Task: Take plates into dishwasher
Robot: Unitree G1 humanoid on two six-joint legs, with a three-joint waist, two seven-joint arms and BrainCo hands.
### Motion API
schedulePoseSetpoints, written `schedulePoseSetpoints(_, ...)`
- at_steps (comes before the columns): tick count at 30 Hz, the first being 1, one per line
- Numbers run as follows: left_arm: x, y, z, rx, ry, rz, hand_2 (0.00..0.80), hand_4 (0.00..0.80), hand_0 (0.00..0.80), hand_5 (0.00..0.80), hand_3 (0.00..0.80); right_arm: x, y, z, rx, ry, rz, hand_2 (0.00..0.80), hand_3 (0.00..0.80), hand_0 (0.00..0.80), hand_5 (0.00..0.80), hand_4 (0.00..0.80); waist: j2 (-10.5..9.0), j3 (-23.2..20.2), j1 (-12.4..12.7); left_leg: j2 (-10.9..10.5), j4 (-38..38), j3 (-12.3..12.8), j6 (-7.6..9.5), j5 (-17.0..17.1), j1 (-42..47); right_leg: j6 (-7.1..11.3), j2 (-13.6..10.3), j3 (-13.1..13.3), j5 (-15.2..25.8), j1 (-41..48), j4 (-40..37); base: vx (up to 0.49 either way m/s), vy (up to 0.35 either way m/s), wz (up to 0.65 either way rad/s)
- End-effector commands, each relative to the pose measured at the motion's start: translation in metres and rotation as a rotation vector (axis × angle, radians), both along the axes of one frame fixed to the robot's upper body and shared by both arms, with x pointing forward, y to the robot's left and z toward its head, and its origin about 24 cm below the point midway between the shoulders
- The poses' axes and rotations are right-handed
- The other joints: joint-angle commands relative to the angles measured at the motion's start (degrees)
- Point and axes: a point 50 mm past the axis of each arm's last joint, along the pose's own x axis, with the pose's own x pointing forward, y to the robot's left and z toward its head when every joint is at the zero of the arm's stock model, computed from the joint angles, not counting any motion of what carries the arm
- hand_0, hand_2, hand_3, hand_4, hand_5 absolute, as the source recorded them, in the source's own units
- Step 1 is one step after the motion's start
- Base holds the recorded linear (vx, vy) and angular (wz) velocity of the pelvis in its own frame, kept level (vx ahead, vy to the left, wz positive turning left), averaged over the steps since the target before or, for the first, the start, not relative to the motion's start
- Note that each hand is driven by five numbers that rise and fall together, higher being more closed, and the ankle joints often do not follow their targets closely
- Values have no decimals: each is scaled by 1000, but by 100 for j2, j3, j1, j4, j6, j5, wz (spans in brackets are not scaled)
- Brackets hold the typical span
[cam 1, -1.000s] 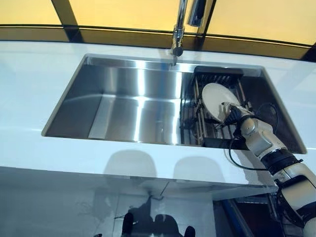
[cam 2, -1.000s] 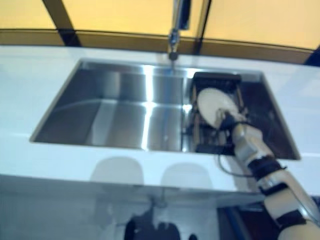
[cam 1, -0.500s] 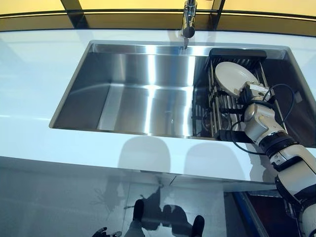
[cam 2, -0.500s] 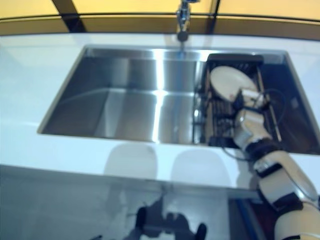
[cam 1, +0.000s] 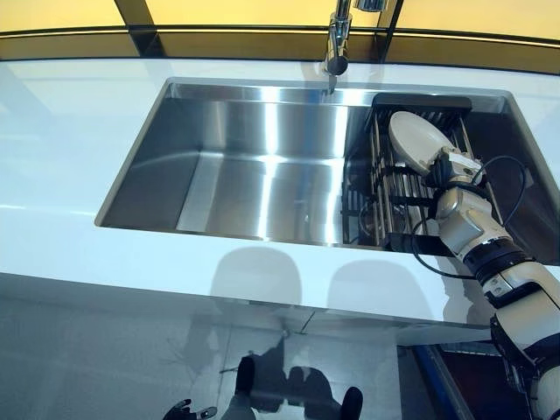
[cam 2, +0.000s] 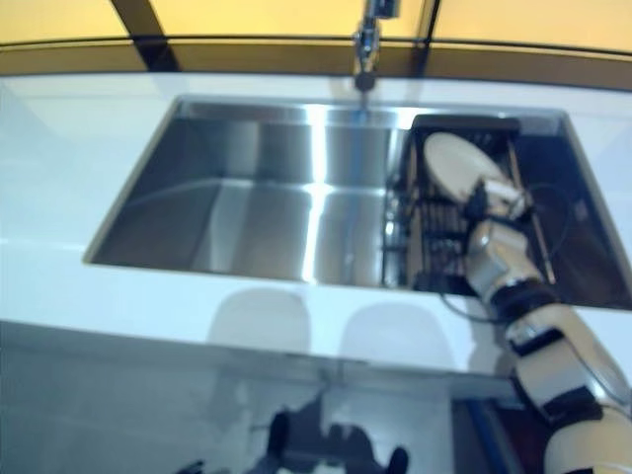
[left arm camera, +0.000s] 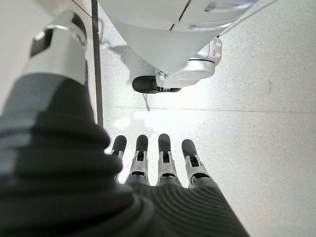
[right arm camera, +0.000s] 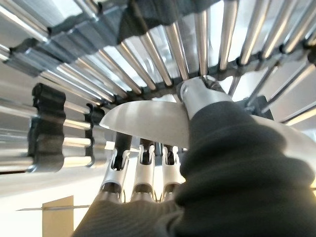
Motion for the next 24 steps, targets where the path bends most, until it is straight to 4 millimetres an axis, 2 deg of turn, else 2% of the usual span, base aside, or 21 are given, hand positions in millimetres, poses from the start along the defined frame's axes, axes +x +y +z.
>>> schedulePoseSetpoints(1, -13, 1, -6, 63, 72, -79, 0, 0, 0, 0, 0, -15, -22, 36, -23, -188, -26, 800, 800, 800, 800, 800, -337, -476, 60, -178, -22, 307, 233, -309, 334, 81, -117, 73, 15, 153, -10, 67, -9, -2)
schedulePoseSetpoints(6, -20, 4, -8, 69, 95, -59, 0, 0, 0, 0, 0, -20, -23, 28, 215, -231, 73, 800, 800, 800, 800, 800, -443, -671, -65, -94, -22, 416, 216, -370, 554, 71, -92, 152, -45, 315, -10, 72, 1, -6)
schedulePoseSetpoints(11, -30, 6, -11, 71, 126, -38, 0, 0, 0, 0, 0, -24, -24, 9, 419, -206, 165, 800, 800, 800, 800, 800, -502, -862, -179, -31, -22, 524, 204, -438, 771, 61, -82, 226, -97, 468, -10, 82, 6, -8)
schedulePoseSetpoints(16, -38, 6, -14, 74, 154, -25, 0, 0, 0, 0, 0, -23, -10, -9, 675, -184, 290, 800, 800, 800, 800, 800, -539, -997, -284, 15, -22, 614, 197, -490, 953, 36, -70, 295, -134, 591, -10, 72, 6, -10)
schedulePoseSetpoints(20, -43, 6, -16, 77, 169, -19, 0, 0, 0, 0, 0, -25, -5, -18, 810, -173, 356, 800, 800, 800, 800, 800, -569, -1082, -359, 45, -22, 685, 193, -528, 1054, 26, -62, 339, -156, 650, -10, 52, 4, -9)
schedulePoseSetpoints(24, -46, 7, -17, 80, 175, -11, 0, 0, 0, 0, 0, -31, -10, -20, 835, -180, 386, 800, 800, 800, 800, 800, -606, -1157, -452, 83, -22, 765, 185, -560, 1135, 33, -52, 401, -166, 677, -10, 31, 9, -5)
